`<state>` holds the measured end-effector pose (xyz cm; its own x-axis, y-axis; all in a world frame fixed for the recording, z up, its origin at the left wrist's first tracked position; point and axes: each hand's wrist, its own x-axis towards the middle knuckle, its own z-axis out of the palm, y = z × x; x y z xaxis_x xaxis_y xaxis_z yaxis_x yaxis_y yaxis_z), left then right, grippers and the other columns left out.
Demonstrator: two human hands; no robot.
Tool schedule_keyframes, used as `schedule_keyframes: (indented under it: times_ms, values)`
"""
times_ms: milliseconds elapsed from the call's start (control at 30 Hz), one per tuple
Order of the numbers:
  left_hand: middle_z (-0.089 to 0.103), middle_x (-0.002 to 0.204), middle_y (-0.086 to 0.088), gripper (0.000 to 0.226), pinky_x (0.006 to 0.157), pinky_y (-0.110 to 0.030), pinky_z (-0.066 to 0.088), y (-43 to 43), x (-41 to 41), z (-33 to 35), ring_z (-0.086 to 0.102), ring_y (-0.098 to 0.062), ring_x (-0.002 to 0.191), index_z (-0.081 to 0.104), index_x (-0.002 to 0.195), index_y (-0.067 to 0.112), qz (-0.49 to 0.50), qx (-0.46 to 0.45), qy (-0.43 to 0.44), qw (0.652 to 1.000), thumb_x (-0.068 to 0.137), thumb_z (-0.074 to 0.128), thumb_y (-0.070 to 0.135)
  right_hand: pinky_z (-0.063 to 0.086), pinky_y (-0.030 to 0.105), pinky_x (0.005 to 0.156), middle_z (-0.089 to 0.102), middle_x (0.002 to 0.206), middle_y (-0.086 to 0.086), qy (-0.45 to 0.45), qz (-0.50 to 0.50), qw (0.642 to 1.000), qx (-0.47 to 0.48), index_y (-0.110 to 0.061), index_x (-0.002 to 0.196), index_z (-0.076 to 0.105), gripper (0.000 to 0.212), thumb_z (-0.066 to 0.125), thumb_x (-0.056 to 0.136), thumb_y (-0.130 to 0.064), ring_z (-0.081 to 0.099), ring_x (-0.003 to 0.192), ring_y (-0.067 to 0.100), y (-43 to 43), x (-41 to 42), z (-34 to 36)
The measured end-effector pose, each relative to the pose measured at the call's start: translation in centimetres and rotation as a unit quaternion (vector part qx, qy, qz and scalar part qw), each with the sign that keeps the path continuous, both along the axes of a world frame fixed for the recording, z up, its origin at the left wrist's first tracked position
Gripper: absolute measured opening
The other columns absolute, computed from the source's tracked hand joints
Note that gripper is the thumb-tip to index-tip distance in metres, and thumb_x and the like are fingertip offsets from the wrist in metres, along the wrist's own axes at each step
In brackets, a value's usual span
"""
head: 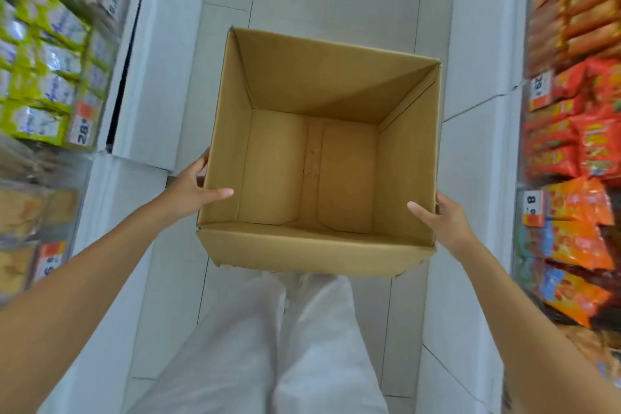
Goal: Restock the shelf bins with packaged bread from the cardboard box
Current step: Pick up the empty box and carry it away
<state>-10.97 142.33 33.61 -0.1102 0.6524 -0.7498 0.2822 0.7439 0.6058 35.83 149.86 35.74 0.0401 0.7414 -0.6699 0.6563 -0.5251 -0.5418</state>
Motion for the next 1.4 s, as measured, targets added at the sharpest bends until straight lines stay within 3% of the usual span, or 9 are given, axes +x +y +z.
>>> schedule_keyframes:
  times_ms: [200,333,533,867,1100,1167,1233,1300,1400]
  values:
    - [0.033,0.157,0.006,0.102,0.113,-0.049,0.036,16.5,-1.1,-0.6,0.033,-0.024,0.144,0.017,0.154,0.042,0.011,0.009,0.032,0.999,0.074,0.08,0.042,0.046,0.026,0.081,0.063,0.107,-0.009,-0.017,0.021,1.0,-0.007,-0.021,0.132,0.052,0.06,0.077,0.08,-0.038,0.059,0.098,0.014,16.4,-2.4,-1.5]
    - [0.029,0.159,0.006,0.11,0.115,-0.051,0.032,27.2,-2.6,0.0,0.029,-0.023,0.146,0.016,0.153,0.046,0.019,-0.006,0.039,0.999,0.064,0.08,0.054,0.051,0.032,0.09,0.065,0.119,-0.008,-0.033,0.038,0.999,-0.02,-0.024,0.139,0.047,0.076,0.079,0.074,-0.047,0.061,0.106,0.017,28.0,-3.6,-1.9]
    - [0.034,0.157,0.007,0.095,0.112,-0.041,0.033,43.1,-4.2,1.8,0.033,-0.02,0.143,0.019,0.154,0.041,0.035,0.026,0.018,0.999,0.08,0.078,0.034,0.052,0.03,0.085,0.067,0.107,-0.012,-0.033,0.054,0.998,-0.004,-0.026,0.133,0.051,0.064,0.078,0.078,-0.044,0.064,0.101,0.015,44.4,-5.7,0.9]
    - [0.031,0.158,0.005,0.102,0.109,-0.052,0.042,71.2,-10.0,1.3,0.039,-0.027,0.139,0.017,0.154,0.041,0.012,0.021,0.008,1.0,0.074,0.08,0.046,0.054,0.039,0.089,0.068,0.111,-0.003,-0.063,0.039,0.997,0.015,-0.023,0.129,0.055,0.062,0.074,0.078,-0.052,0.064,0.102,0.022,71.5,-10.9,1.0]
    - [0.037,0.155,0.002,0.106,0.107,-0.051,0.044,89.5,-11.5,2.0,0.047,-0.027,0.134,0.019,0.155,0.036,0.008,0.019,0.009,1.0,0.072,0.084,0.044,0.052,0.036,0.089,0.065,0.103,-0.012,-0.048,0.002,0.998,0.027,-0.03,0.127,0.055,0.054,0.072,0.08,-0.05,0.063,0.098,0.017,87.9,-12.0,2.0]
    - [0.038,0.154,0.005,0.105,0.109,-0.048,0.042,95.0,-11.3,1.5,0.047,-0.024,0.134,0.021,0.154,0.035,0.013,0.021,0.008,1.0,0.071,0.085,0.043,0.051,0.033,0.086,0.066,0.102,-0.012,-0.046,0.0,0.999,0.027,-0.029,0.125,0.056,0.052,0.072,0.08,-0.049,0.063,0.097,0.017,93.3,-12.1,1.6]
    - [0.034,0.151,0.014,0.101,0.111,-0.034,0.036,100.7,-10.8,0.8,0.04,-0.015,0.137,0.02,0.156,0.028,0.016,0.035,0.014,0.999,0.077,0.082,0.033,0.053,0.035,0.088,0.068,0.105,-0.01,-0.046,0.001,0.999,0.028,-0.028,0.126,0.057,0.054,0.073,0.078,-0.05,0.064,0.099,0.018,99.0,-11.9,0.9]
    - [0.034,0.142,0.014,0.095,0.1,-0.021,0.032,106.5,-10.1,1.0,0.035,-0.011,0.137,0.016,0.157,0.021,0.022,0.048,0.025,0.998,0.084,0.077,0.021,0.054,0.039,0.091,0.068,0.107,-0.008,-0.043,0.005,0.999,0.027,-0.027,0.127,0.056,0.06,0.074,0.076,-0.052,0.065,0.1,0.019,105.2,-11.8,0.5]
    - [0.032,0.15,0.01,0.094,0.099,-0.022,0.031,114.2,-9.5,2.1,0.032,-0.012,0.14,0.013,0.157,0.021,0.035,0.033,0.02,0.999,0.086,0.075,0.02,0.053,0.038,0.091,0.067,0.109,-0.007,-0.045,0.019,0.998,0.027,-0.026,0.13,0.055,0.06,0.075,0.078,-0.048,0.064,0.1,0.02,114.2,-11.9,1.2]
